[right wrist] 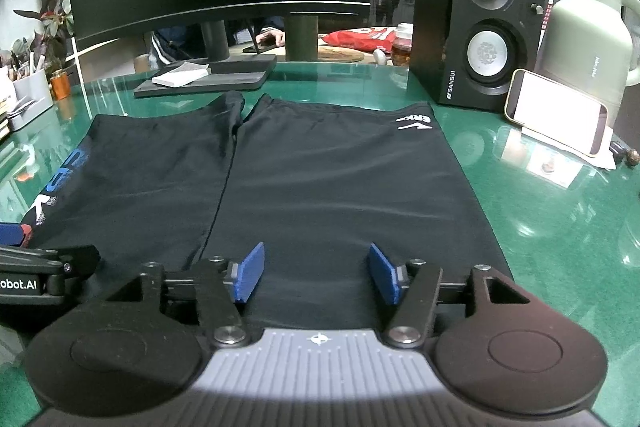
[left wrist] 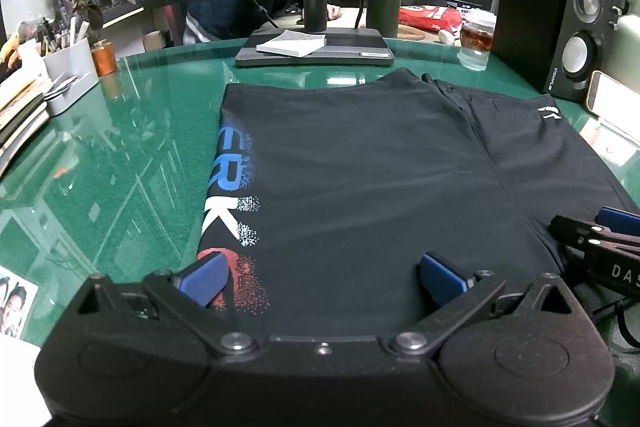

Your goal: Fold clothes

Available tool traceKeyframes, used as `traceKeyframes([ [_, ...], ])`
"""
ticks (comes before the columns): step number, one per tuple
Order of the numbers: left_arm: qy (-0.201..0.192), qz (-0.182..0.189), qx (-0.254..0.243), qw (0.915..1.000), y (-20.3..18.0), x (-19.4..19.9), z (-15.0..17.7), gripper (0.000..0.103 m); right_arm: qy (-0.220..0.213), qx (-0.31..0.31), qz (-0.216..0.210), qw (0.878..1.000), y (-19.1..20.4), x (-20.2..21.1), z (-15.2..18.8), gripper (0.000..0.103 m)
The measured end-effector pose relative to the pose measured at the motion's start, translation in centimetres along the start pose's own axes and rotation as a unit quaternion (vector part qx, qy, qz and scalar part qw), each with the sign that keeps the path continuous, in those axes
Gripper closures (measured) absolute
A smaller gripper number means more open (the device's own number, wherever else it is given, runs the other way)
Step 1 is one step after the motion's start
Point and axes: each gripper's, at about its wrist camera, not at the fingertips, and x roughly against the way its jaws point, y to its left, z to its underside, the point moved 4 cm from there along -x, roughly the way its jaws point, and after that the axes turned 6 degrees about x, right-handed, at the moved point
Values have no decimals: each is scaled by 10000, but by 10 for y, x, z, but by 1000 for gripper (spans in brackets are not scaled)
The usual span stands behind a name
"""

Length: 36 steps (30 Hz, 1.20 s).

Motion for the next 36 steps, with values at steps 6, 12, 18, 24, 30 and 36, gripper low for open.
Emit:
traceKeyframes([
  [6, -28, -3, 4, 10000, 0, 0, 1, 0, 25, 3, -3, 10000, 0, -1, 0, 28],
  [12, -48, -1, 2, 10000, -1, 0, 1, 0, 42, -1, -6, 10000, 0, -2, 0, 23],
  [18, -70, 1, -1, 10000, -1, 0, 1, 0, 59, -4, -10, 10000, 0, -2, 0, 20],
  [24, -86, 3, -2, 10000, -1, 0, 1, 0, 75, -7, -14, 10000, 1, -3, 0, 17],
  [30, -103, 2, -3, 9999, -1, 0, 2, 0, 92, -11, -17, 10000, 1, -3, 0, 15],
  [36, -114, 1, 0, 9999, -1, 1, 2, 0, 109, -14, -21, 9999, 1, -4, 0, 12],
])
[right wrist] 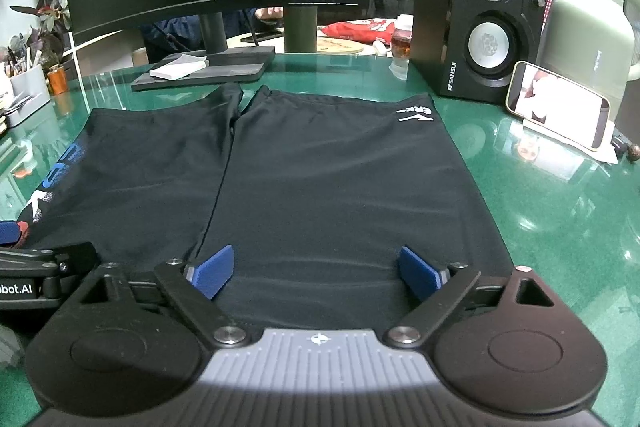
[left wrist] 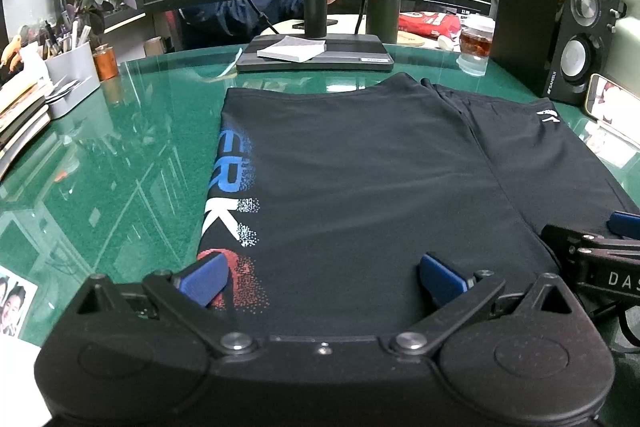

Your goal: Fold clothes

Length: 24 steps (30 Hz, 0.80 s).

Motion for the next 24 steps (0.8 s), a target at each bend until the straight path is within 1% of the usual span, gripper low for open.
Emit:
traceKeyframes([
  [24, 5, -2, -2, 10000, 1, 1, 0, 0, 26, -9, -19, 10000, 0, -1, 1, 8],
])
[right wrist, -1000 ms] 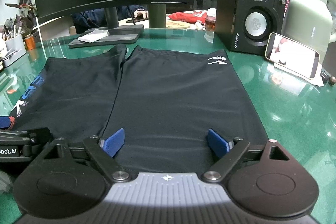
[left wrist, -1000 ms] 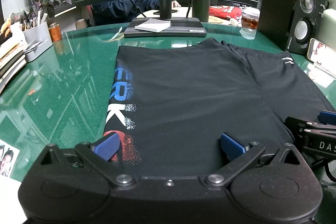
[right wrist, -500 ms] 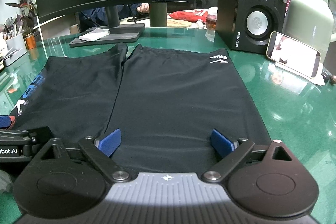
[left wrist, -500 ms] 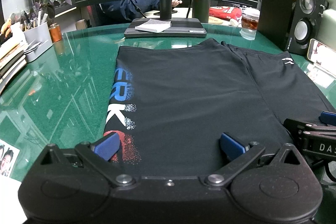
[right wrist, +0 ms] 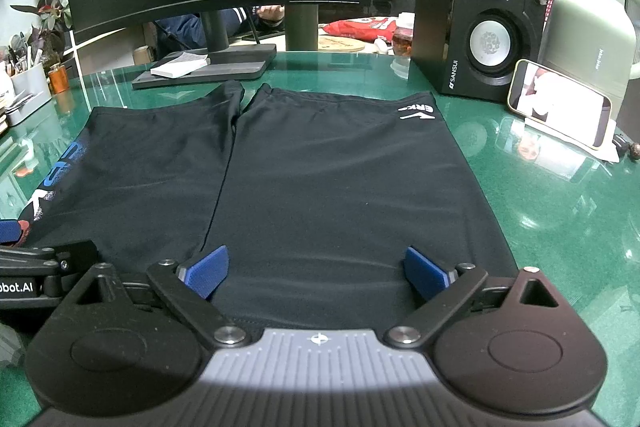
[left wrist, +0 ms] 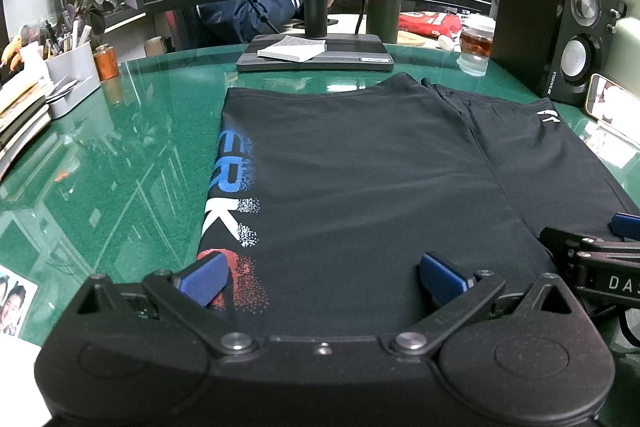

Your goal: Fold clothes

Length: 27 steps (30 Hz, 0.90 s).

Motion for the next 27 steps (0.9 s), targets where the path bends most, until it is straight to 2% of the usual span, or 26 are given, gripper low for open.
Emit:
traceKeyframes([
  [27, -29, -2, 4, 10000, 0, 1, 1, 0, 0, -37, -34, 10000, -1, 0, 0, 5],
])
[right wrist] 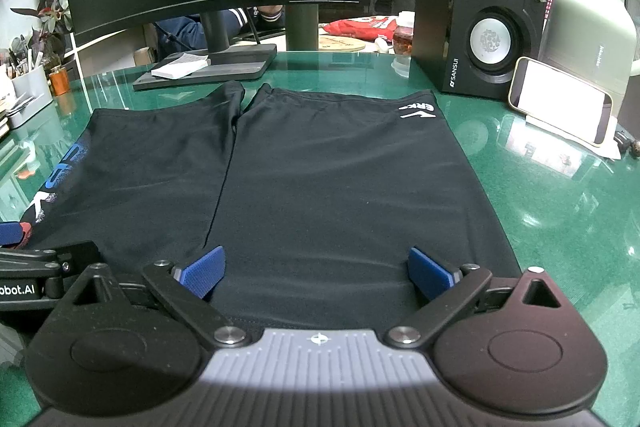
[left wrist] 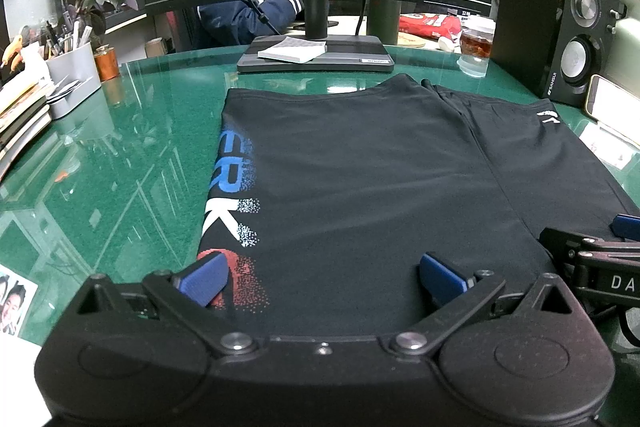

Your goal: Fold clothes

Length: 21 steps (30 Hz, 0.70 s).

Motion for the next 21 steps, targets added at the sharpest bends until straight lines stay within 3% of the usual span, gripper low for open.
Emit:
traceKeyframes([
  [21, -18, -6, 6, 10000, -1, 1, 1, 0, -3, -21, -20, 10000, -1, 1, 0, 3],
])
